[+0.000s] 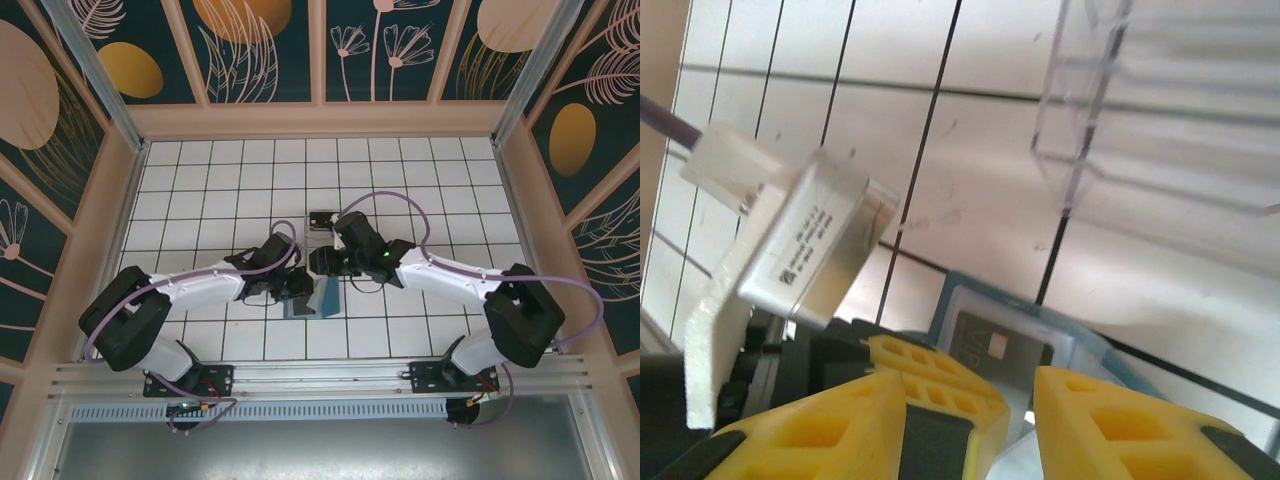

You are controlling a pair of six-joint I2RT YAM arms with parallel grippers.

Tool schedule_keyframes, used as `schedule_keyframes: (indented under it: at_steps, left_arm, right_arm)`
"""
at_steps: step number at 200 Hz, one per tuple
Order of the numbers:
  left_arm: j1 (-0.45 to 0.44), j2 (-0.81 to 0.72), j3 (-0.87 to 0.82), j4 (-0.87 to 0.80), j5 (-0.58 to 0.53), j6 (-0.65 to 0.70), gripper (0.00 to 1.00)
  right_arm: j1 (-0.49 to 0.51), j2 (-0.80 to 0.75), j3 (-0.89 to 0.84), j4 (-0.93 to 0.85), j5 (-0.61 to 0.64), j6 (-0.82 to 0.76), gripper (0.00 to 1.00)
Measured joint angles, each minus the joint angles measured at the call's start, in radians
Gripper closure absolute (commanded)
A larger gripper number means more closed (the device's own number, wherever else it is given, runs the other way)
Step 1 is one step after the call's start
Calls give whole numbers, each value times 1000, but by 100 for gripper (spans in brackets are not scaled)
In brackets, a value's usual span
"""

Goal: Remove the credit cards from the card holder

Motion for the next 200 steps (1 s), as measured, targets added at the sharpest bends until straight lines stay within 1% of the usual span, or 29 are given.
schedule_keyframes:
  at_steps: [32, 66, 90, 103, 144, 161, 177, 200]
  left_arm:
    - [-36, 64, 59, 7, 30, 8, 83]
    - [-98, 170, 106, 10, 64, 20, 83]
    - [-111, 179, 113, -2, 62, 29, 81]
    - [-111, 166, 122, -20, 37, 36, 78]
    - [-98, 35, 127, -73, -79, 40, 79]
    - [-71, -21, 106, -78, -111, 29, 79]
    - [-32, -72, 50, -79, -128, 17, 80]
    - [7, -103, -18, -96, -147, 7, 81]
  right_arm:
    - [-39, -59, 2, -53, 43, 4, 60]
    - [-55, -87, 2, -72, 51, 6, 60]
    - [-55, -90, 2, -81, 50, 10, 60]
    - [-55, -90, 2, -82, 47, 16, 60]
    - [-55, -87, 11, -90, 10, 40, 62]
    - [-53, -71, 30, -89, -23, 57, 62]
    - [-47, -47, 43, -84, -47, 70, 63]
    - [-32, 9, 52, -69, -94, 91, 65]
